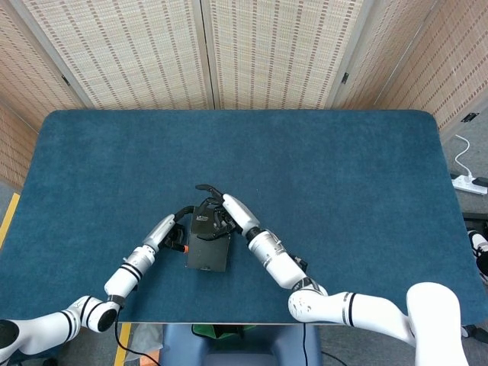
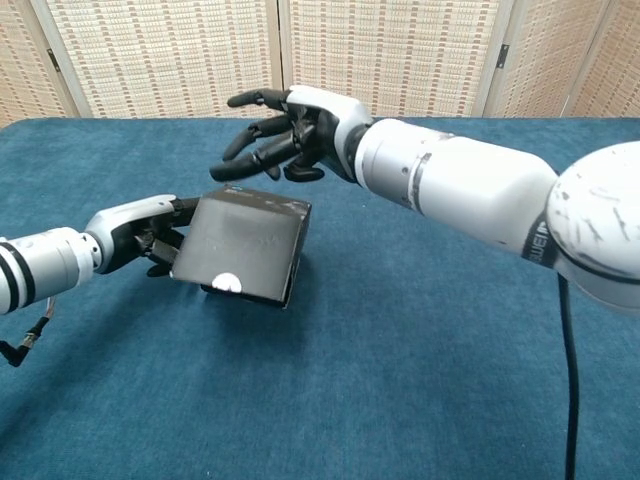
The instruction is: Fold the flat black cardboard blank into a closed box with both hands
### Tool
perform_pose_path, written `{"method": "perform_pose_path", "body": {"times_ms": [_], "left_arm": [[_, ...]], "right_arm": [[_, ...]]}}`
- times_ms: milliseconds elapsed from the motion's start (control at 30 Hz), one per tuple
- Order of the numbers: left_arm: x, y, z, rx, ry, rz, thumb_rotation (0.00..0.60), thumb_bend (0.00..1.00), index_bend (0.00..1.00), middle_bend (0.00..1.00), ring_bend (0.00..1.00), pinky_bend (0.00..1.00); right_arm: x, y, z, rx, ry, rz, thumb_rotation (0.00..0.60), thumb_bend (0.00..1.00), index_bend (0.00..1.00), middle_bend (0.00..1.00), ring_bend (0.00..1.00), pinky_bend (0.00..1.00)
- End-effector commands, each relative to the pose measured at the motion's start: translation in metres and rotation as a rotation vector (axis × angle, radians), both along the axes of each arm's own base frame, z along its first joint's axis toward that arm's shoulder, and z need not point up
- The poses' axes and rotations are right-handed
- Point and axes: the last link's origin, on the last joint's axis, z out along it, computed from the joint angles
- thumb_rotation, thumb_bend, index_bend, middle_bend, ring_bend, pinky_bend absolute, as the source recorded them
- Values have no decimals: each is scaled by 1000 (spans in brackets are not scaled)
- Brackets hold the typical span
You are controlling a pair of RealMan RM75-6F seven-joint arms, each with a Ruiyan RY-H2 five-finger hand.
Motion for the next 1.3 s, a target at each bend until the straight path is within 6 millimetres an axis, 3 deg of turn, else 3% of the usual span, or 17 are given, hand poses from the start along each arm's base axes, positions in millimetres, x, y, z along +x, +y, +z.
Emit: {"method": "perform_pose_path", "body": {"times_ms": [33, 167, 300, 500, 800, 1167, 1300], "left_arm": [[-1, 2, -5, 18, 20, 50, 600, 224, 496, 544, 742, 908], [-1, 0, -6, 45, 67, 52, 600, 222, 373, 457, 746, 912], [0, -5, -4, 55, 101, 49, 600, 218, 145, 312, 745, 912], [1, -9, 1, 83, 155, 19, 600, 218, 11, 222, 717, 902], [-16, -17, 37, 76, 347, -139, 600, 214, 0, 21, 622, 894], [-24, -24, 87, 187, 454, -215, 600, 214, 0, 0, 602, 892], [-23, -33, 96, 203, 449, -238, 600, 215, 0, 0, 602, 892]], "right_arm": [[-5, 0, -2, -60, 115, 57, 600, 0, 165, 427, 730, 1000], [0, 1, -18, -162, 243, 126, 600, 0, 190, 427, 730, 1000], [7, 5, -29, -239, 316, 182, 600, 0, 192, 421, 730, 1000], [9, 7, -40, -281, 371, 214, 600, 0, 215, 415, 730, 1000], [-7, 8, -46, -370, 467, 311, 600, 0, 222, 401, 730, 1000], [-26, 13, -66, -560, 613, 529, 600, 0, 314, 422, 730, 1000], [-33, 11, -73, -649, 678, 642, 600, 23, 420, 520, 732, 1000]]}}
